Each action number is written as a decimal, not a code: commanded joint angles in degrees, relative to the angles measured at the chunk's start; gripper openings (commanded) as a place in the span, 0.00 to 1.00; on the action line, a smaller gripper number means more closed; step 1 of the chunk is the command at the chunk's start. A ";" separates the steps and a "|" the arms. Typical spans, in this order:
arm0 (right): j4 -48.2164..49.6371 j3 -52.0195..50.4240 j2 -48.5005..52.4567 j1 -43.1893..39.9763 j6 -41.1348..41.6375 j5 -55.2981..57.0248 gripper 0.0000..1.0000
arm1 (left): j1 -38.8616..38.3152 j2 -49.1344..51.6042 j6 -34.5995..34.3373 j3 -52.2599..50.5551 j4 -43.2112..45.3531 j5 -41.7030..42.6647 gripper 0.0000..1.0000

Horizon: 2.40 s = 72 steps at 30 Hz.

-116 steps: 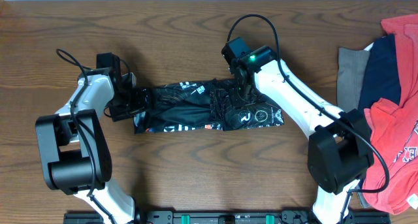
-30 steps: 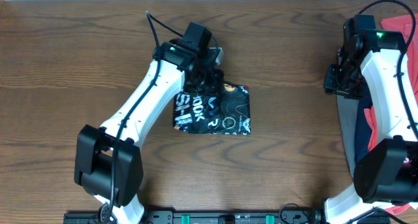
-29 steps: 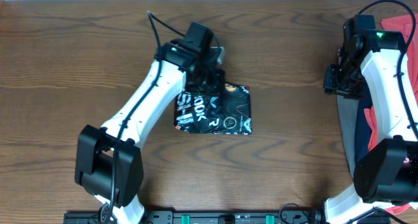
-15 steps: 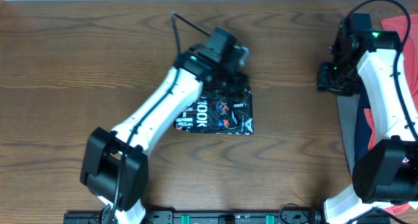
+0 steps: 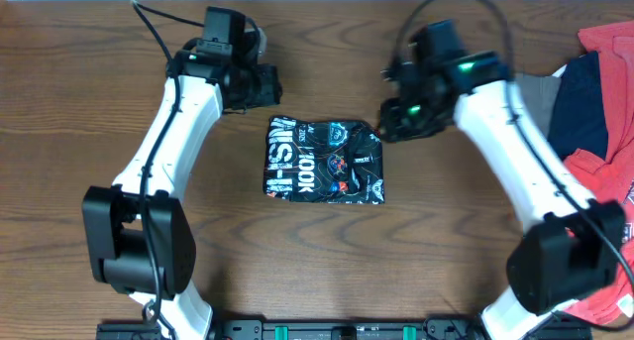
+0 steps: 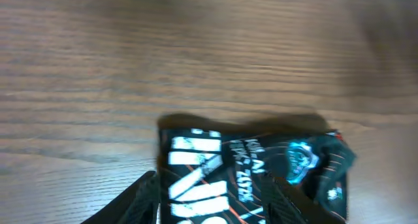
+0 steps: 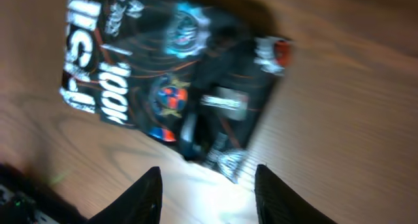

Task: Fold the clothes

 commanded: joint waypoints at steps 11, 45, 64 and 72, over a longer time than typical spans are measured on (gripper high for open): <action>4.96 -4.26 13.81 10.82 10.36 2.93 0.09 | -0.90 10.45 0.81 0.07 -1.77 -0.74 0.51; 1.40 -2.91 8.15 3.10 15.39 24.13 0.19 | -1.31 10.91 -3.78 1.25 -21.49 5.49 0.63; 13.44 -16.70 4.81 10.40 20.48 11.52 0.36 | -2.97 12.70 2.78 -0.70 -5.16 4.85 0.71; 24.68 -25.35 4.81 9.64 25.62 18.47 0.23 | -5.92 12.87 2.80 -5.16 -7.89 4.87 0.71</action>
